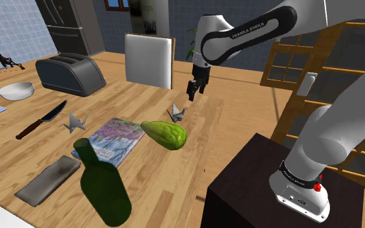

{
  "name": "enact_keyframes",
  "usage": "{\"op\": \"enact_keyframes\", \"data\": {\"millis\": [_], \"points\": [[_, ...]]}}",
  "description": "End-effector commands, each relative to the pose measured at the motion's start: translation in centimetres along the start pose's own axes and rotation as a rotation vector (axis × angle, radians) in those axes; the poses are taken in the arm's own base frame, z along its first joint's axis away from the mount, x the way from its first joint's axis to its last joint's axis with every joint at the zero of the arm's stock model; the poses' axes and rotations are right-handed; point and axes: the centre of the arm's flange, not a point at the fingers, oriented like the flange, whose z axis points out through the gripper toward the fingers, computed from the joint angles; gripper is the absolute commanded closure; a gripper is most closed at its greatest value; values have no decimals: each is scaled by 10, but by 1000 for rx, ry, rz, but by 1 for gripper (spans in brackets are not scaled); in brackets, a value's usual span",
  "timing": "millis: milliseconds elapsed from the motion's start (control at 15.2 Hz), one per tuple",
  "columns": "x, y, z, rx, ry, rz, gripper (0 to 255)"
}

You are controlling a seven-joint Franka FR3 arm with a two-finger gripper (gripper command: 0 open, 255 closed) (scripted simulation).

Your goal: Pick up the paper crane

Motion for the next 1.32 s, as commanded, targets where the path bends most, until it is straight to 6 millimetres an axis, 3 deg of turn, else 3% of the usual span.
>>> {"op": "enact_keyframes", "data": {"millis": [0, 528, 1056, 1188, 1254], "points": [[17, -7, 20, -10, -3, -30, 0], [80, -37, 103, -50, -18, -144, 0], [76, -36, 144, -51, -19, -146, 0], [76, -36, 144, -51, -19, -146, 0], [76, -36, 144, -51, -19, -146, 255]]}}
